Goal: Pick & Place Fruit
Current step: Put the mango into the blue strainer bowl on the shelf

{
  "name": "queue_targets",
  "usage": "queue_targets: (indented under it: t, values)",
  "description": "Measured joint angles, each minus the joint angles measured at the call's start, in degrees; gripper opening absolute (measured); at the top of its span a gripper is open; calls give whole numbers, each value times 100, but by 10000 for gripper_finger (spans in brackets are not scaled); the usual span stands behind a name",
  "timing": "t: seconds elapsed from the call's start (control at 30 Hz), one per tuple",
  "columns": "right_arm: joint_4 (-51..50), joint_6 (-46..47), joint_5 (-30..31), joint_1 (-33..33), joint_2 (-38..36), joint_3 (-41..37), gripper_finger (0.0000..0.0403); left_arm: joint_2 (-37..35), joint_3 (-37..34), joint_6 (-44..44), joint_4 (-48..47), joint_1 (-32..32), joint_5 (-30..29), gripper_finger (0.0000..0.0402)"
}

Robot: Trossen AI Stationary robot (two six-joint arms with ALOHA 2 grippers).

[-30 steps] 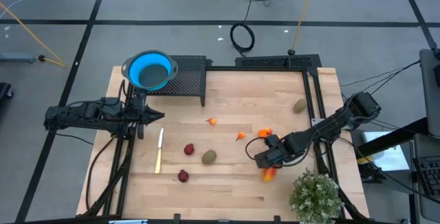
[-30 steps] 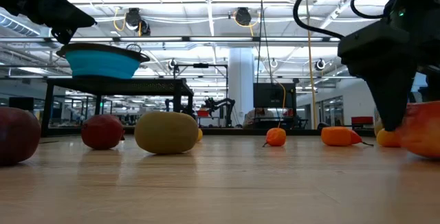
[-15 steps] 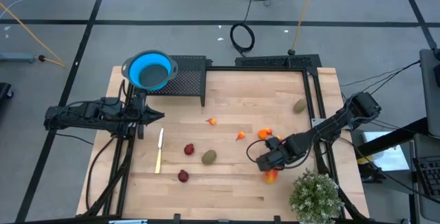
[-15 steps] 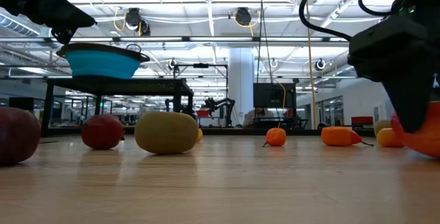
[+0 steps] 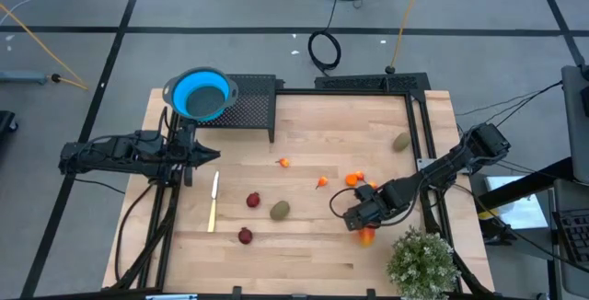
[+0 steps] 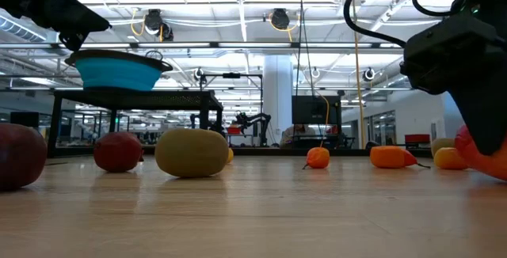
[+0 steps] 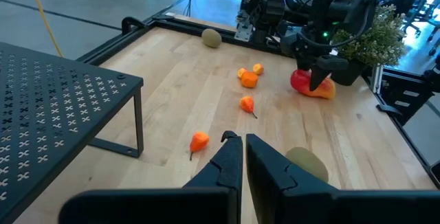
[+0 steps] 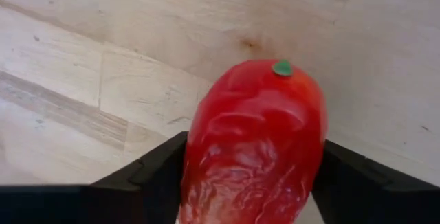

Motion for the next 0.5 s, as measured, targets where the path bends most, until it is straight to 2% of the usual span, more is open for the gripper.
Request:
queue_targets:
  t: [0.17, 0.4, 0.5]
  values:
    - [110, -57, 0, 0, 0, 0, 214, 0, 0, 2, 0, 0, 2, 19]
    - [638, -347, 38, -38, -190, 0, 221, -2, 0, 1, 3, -2, 13, 19]
    - [854, -459, 323, -70, -396, 2, 218, 0, 0, 10, 39, -4, 182, 19]
